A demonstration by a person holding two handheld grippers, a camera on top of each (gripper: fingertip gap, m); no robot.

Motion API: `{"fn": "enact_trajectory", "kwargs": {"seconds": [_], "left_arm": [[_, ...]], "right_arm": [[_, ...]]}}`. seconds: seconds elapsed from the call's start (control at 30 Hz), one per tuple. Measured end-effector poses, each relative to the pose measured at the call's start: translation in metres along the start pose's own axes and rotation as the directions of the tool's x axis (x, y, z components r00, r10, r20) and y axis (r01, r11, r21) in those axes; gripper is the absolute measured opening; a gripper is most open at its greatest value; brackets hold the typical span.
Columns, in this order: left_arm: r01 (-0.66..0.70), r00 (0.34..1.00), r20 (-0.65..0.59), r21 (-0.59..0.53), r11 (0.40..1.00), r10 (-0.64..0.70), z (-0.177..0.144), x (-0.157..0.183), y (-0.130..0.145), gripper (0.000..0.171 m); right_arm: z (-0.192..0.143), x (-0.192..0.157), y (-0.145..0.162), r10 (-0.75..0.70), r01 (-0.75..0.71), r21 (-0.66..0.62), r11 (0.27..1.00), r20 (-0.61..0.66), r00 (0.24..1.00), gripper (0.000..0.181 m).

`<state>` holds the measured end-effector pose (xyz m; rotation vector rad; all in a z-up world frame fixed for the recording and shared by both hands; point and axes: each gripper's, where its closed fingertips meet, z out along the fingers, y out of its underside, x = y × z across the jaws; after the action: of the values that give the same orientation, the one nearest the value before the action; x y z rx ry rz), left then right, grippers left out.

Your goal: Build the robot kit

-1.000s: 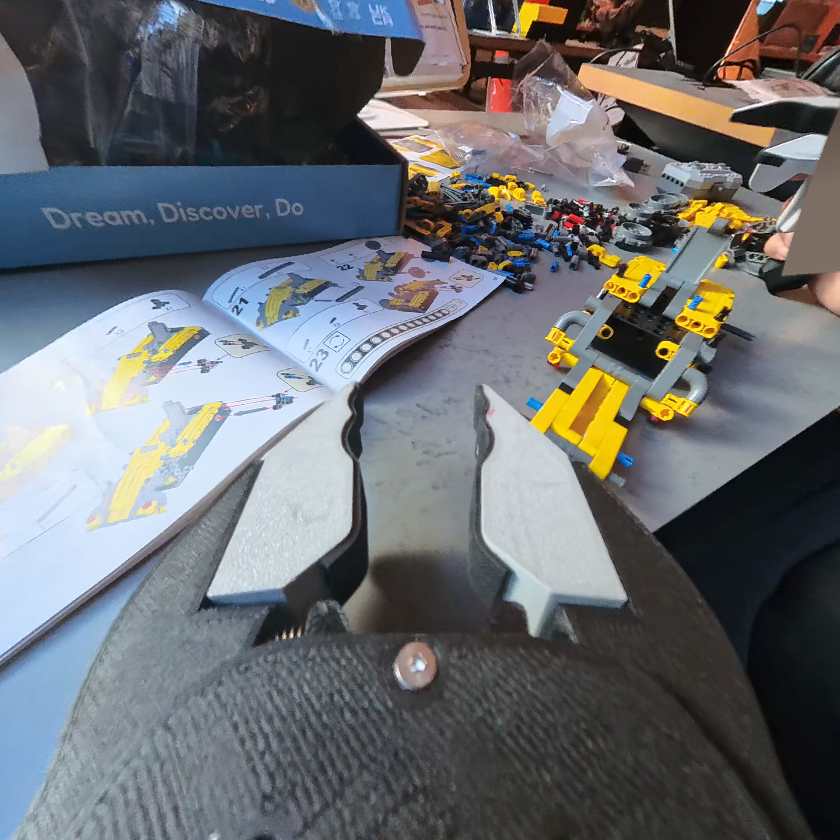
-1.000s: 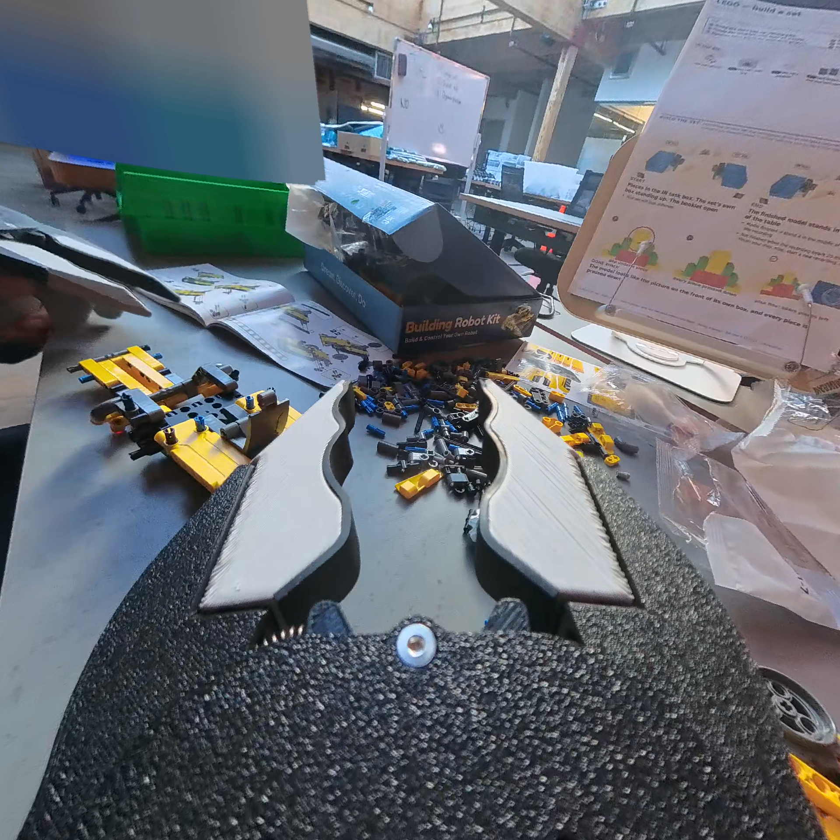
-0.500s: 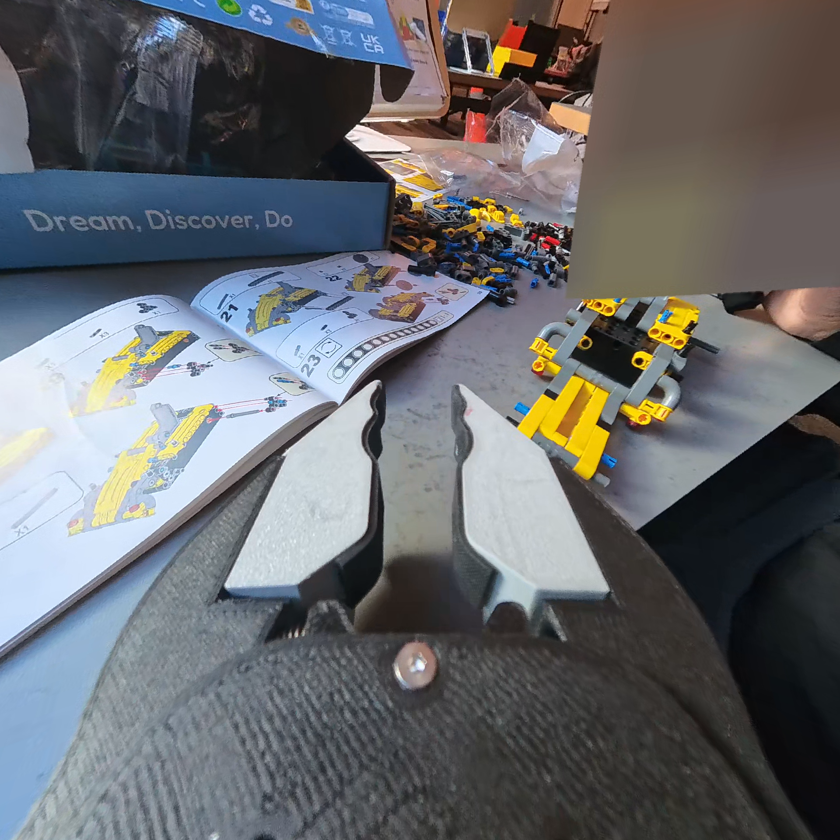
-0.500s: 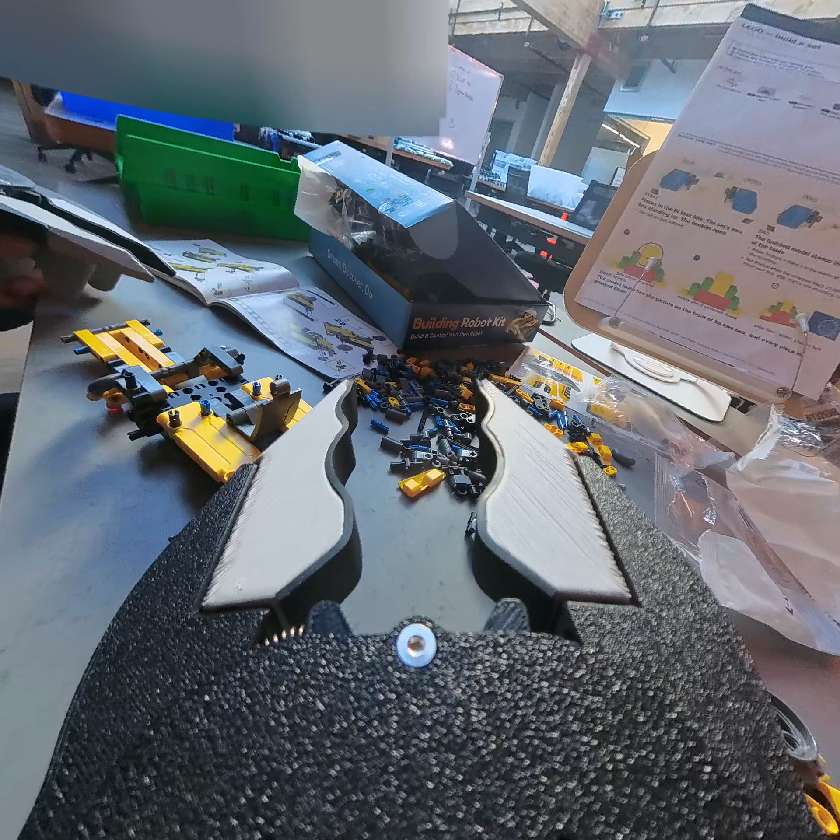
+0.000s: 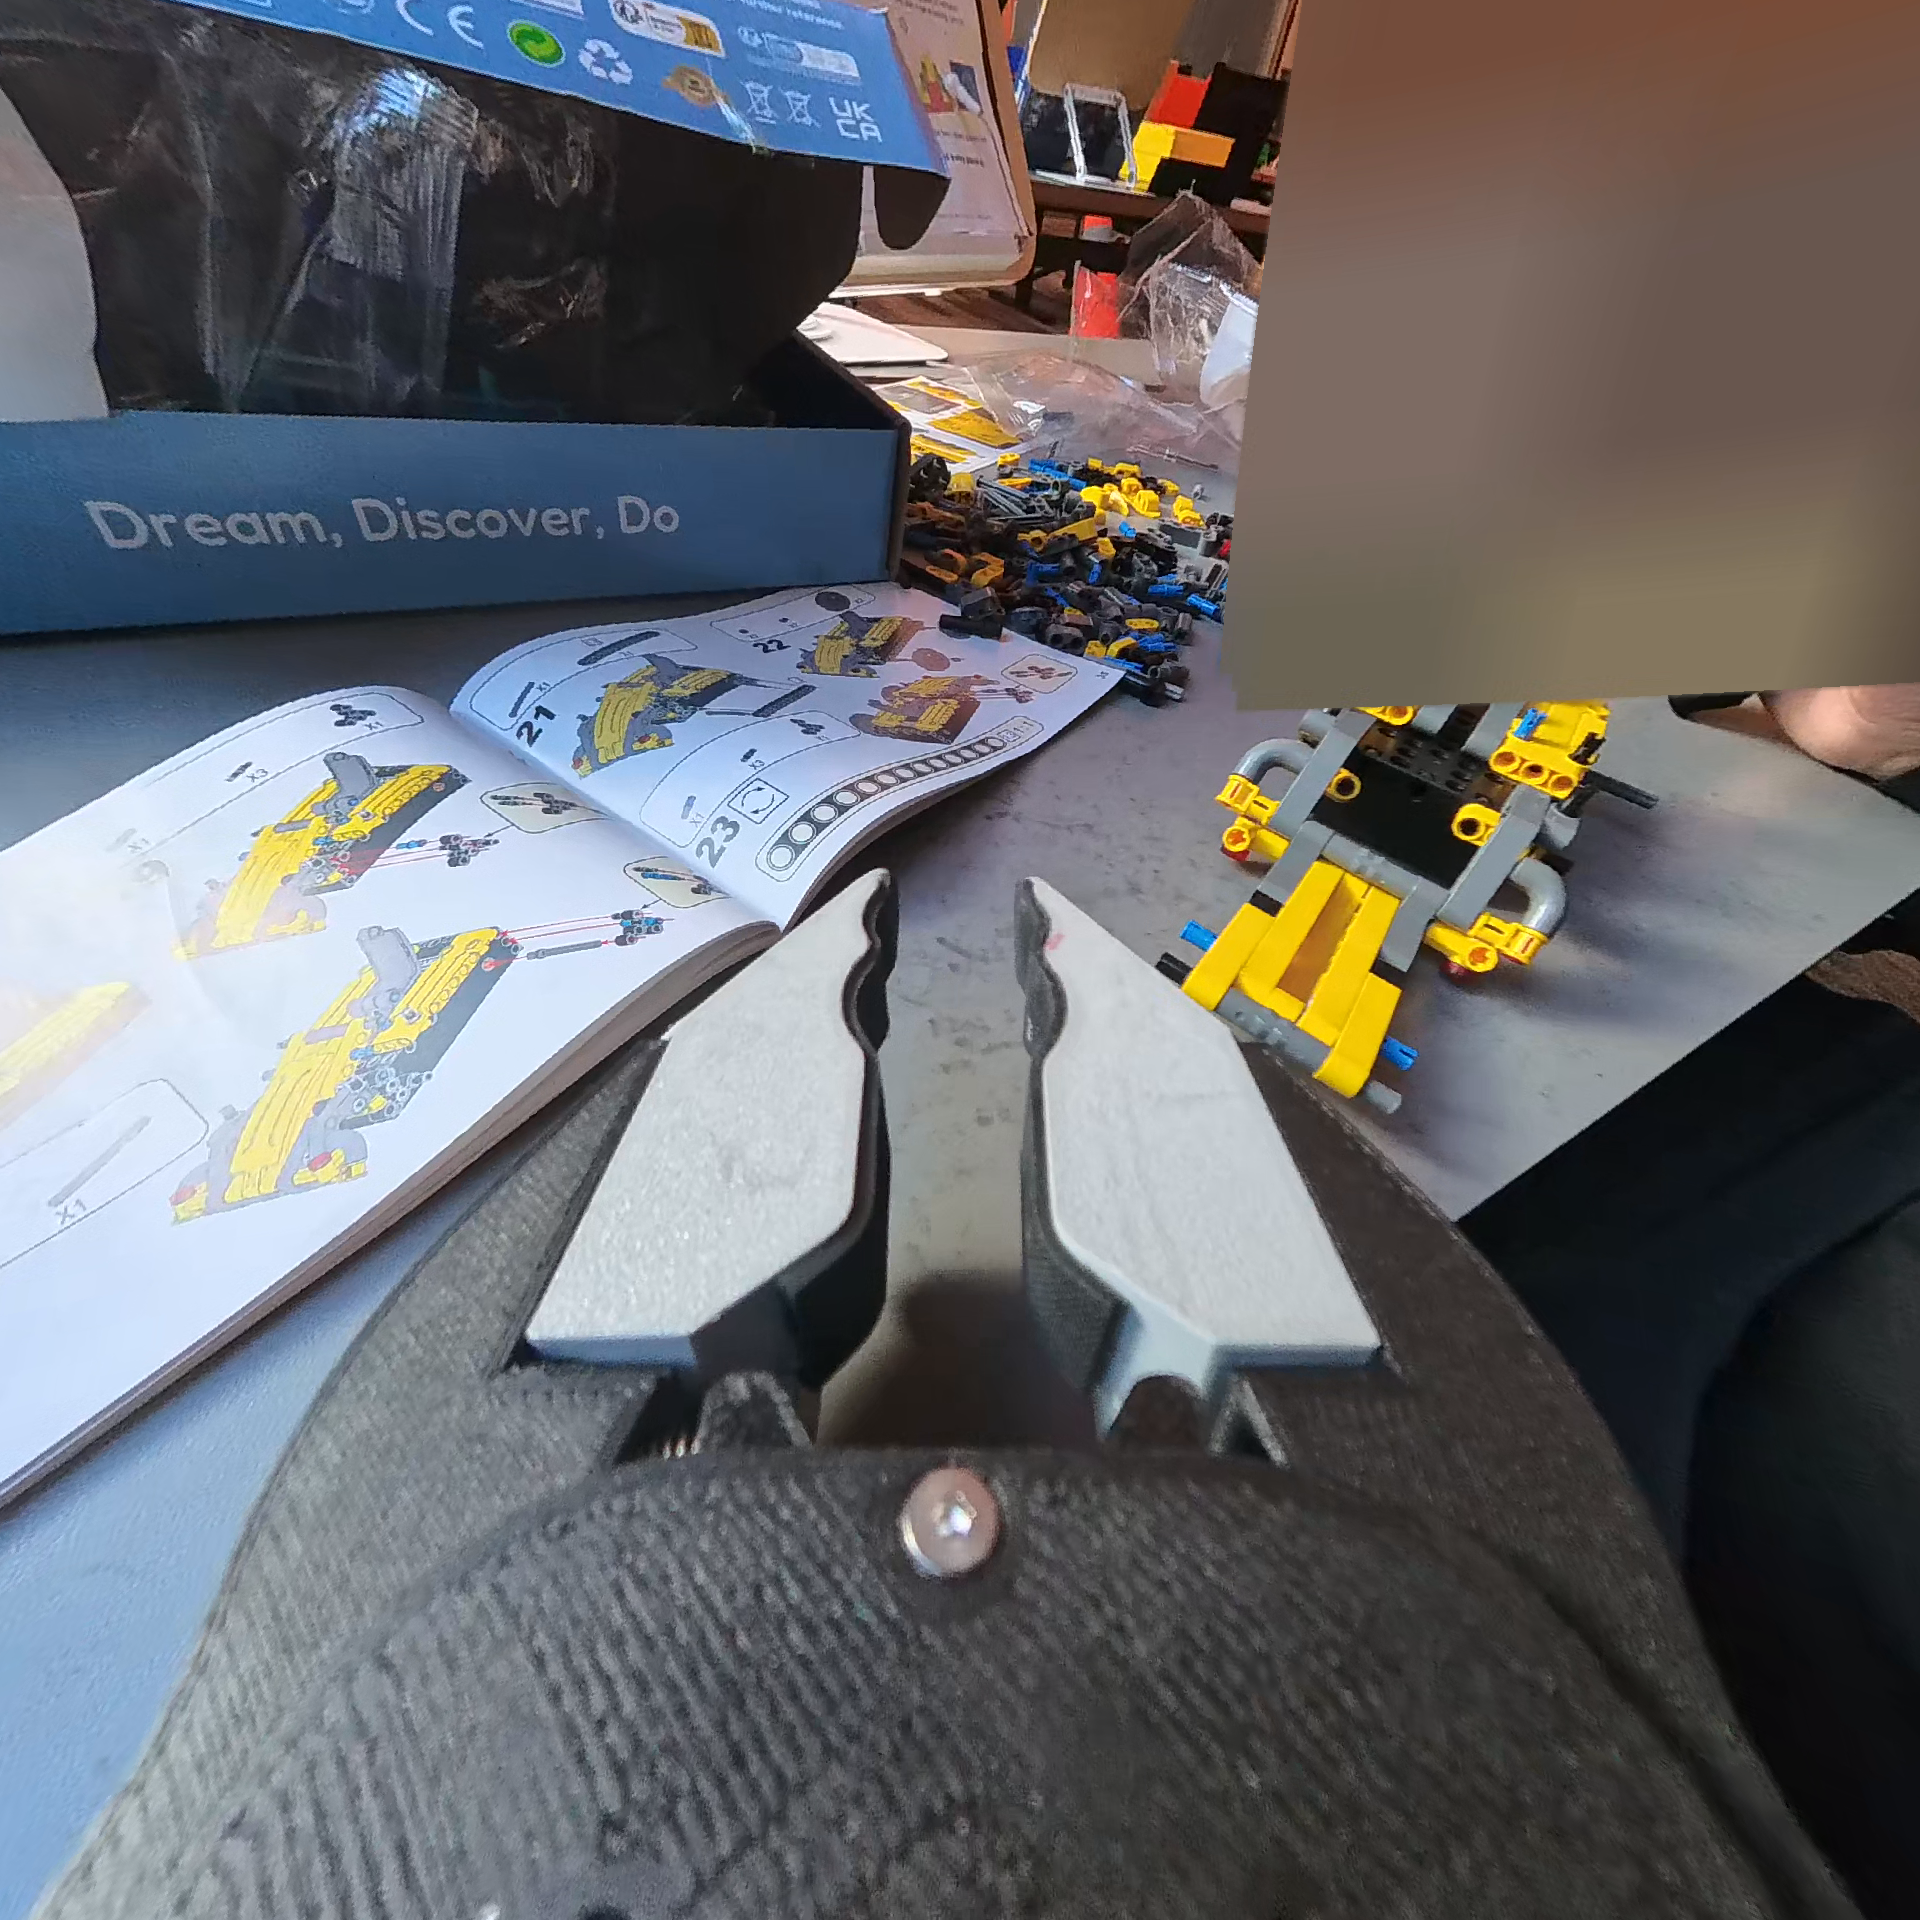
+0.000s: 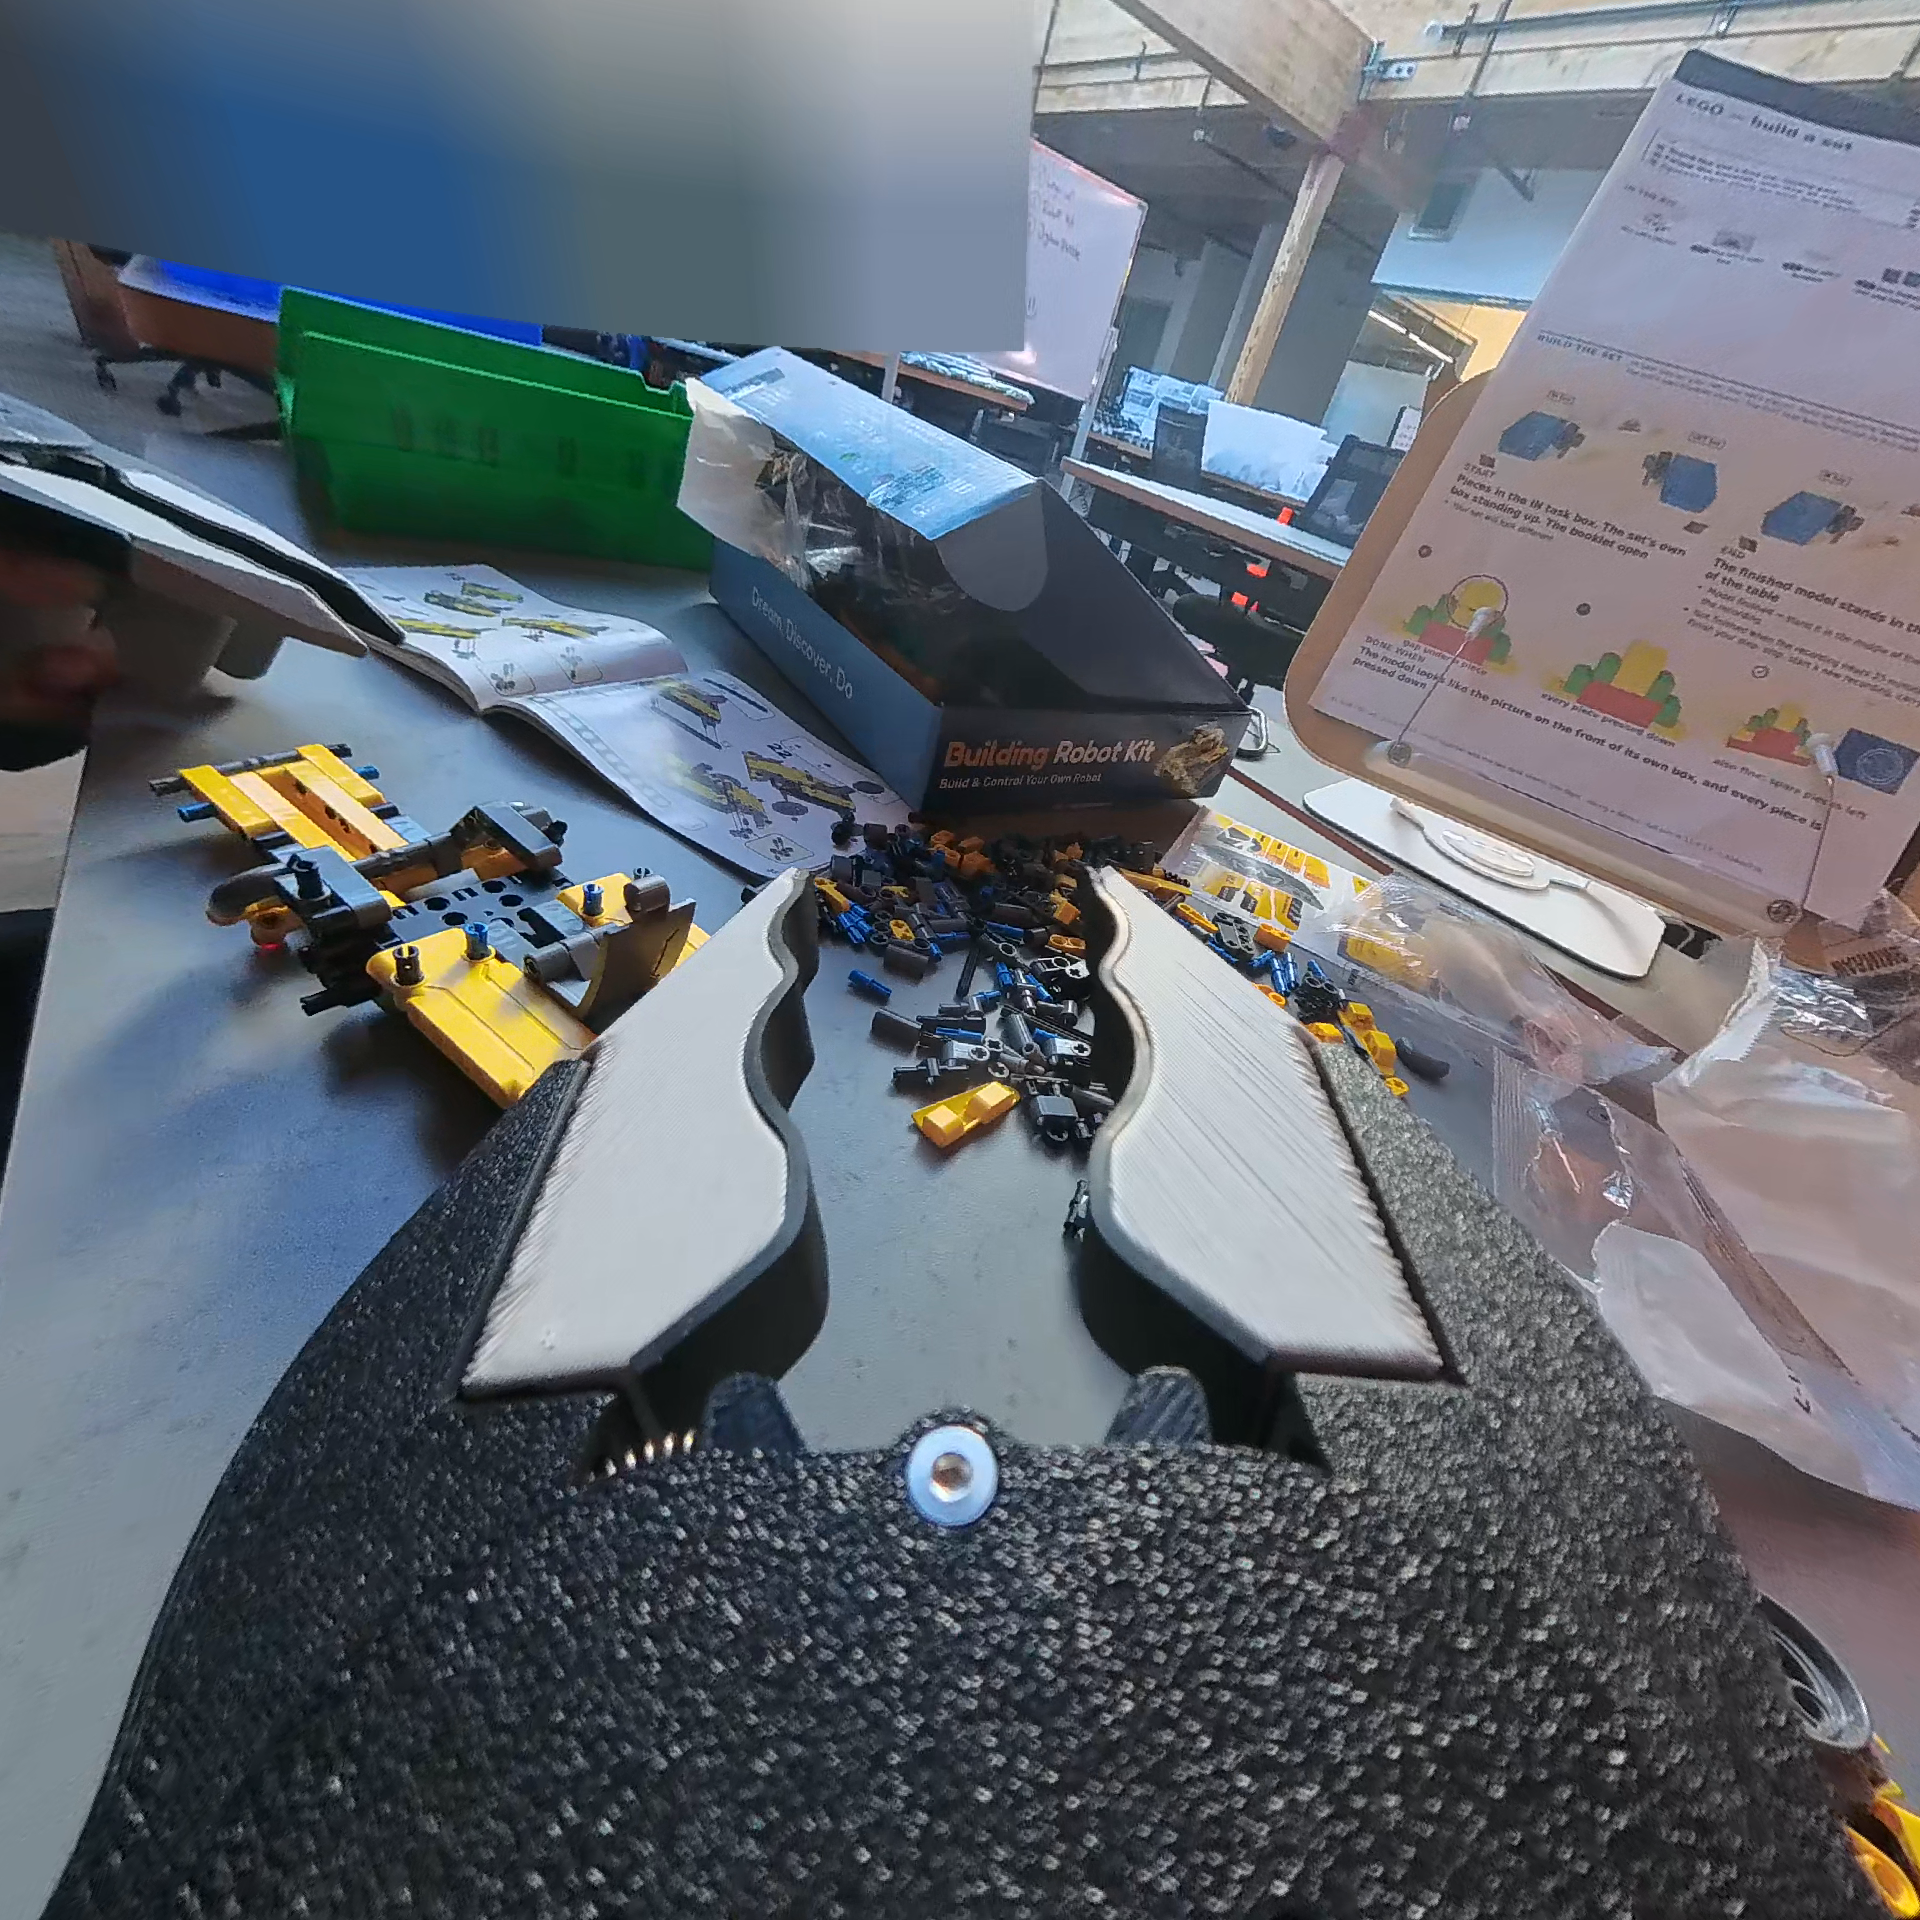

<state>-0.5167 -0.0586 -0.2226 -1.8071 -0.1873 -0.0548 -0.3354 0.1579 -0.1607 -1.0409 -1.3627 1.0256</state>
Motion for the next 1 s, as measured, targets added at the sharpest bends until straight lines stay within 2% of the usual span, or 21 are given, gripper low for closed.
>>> {"fn": "enact_trajectory", "kwargs": {"seconds": [0.33,0.43,0.57,1.0], "left_arm": [[-0.005,0.999,-0.033,0.028,1.000,0.006,-0.002,0.003,-0.003,0.013],[-0.005,0.998,-0.058,0.039,0.999,0.007,-0.003,0.006,-0.003,0.010],[0.009,0.997,-0.079,0.050,0.999,-0.006,-0.004,0.007,-0.005,0.007],[0.020,0.993,-0.113,0.057,0.998,-0.014,-0.005,0.009,-0.006,0.005]], "right_arm": [[-0.004,0.013,-0.003,-0.001,0.002,0.017,1.000,-0.060,0.998,0.047],[-0.013,0.020,-0.015,-0.022,0.031,0.077,0.997,-0.113,0.993,0.038],[-0.018,0.034,-0.016,0.001,0.015,0.090,0.996,-0.179,0.984,0.036],[-0.002,0.033,-0.010,-0.016,0.024,0.048,0.999,-0.171,0.985,0.030]]}}
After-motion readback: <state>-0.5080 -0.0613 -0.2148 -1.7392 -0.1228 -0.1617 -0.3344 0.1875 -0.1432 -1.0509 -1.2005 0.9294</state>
